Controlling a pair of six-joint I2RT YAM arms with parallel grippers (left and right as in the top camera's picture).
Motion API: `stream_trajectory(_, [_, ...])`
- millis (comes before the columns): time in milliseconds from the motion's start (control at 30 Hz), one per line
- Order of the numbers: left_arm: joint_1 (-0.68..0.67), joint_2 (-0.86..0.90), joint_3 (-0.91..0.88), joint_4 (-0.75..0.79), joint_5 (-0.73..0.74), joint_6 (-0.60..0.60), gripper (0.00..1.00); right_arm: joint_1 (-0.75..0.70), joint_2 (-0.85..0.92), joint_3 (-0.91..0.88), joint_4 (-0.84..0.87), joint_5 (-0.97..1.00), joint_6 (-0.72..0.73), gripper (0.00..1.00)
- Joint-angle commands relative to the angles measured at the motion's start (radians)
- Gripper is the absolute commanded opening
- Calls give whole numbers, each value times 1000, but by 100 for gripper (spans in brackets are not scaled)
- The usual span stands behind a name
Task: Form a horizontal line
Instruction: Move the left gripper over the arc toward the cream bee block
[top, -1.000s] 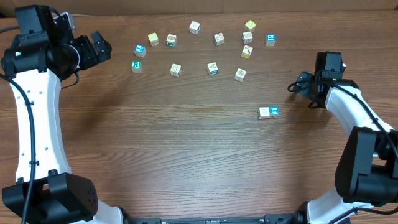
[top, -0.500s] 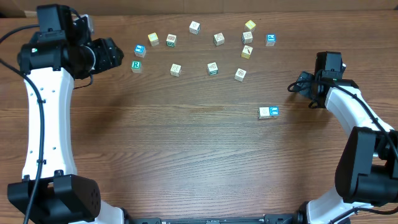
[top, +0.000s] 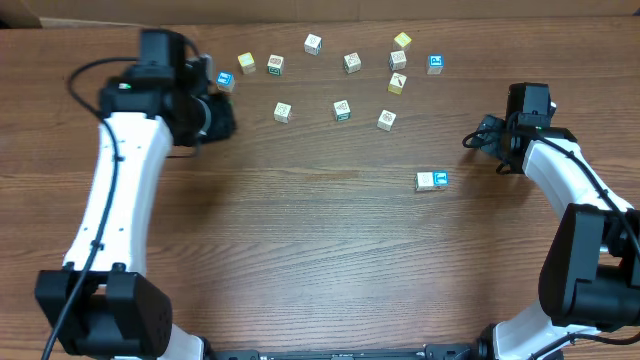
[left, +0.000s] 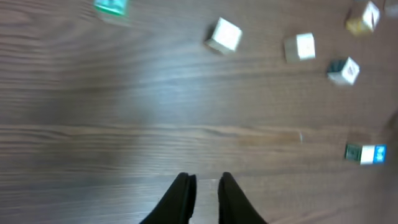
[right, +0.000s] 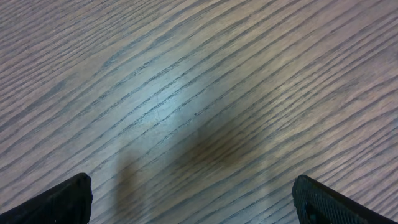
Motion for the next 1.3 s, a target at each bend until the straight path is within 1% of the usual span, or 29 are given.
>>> stream_trajectory(0, [-84,4,-37,20,0,0,24,-2,-1,13,5,5,-1,100])
stream_trajectory(67, [-135,6,-41,26,-36,-1,27,-2,-1,13,5,5,-1,100])
stream_trajectory(133, [-189,6,-41,29,-95,-10,38,-2,-1,13,5,5,-1,100])
stream_trajectory(167, [-214,6,-41,32,-125,-19,41,-2,-1,13,5,5,-1,100])
stream_trajectory(233, [-269,6,-41,41,-185,-34,46,-2,-1,13,5,5,-1,100])
stream_trajectory(300, [-317,6,-41,48,-235,-46,55,-2,-1,13,5,5,-1,100])
stream_trajectory(367, [-357,6,-41,55,-283,-66,58,-2,-1,13,5,5,-1,100])
stream_trajectory(500, [-416,6,-41,72,-348,-91,58,-2,-1,13,5,5,-1,100])
stream_trajectory(600, [-435,6,-41,85,-375,-111,59,-2,-1,13,5,5,-1,100])
stream_trajectory(733, [-433,6,-41,91,-375,-129,59,-2,-1,13,5,5,-1,100])
stream_trajectory(933, [-432,12,-41,93,-417,-131,61,-2,-1,13,5,5,-1,100])
stream_trajectory(1267, [-426,53,-41,93,-418,-131,62,-2,-1,13,5,5,-1,100])
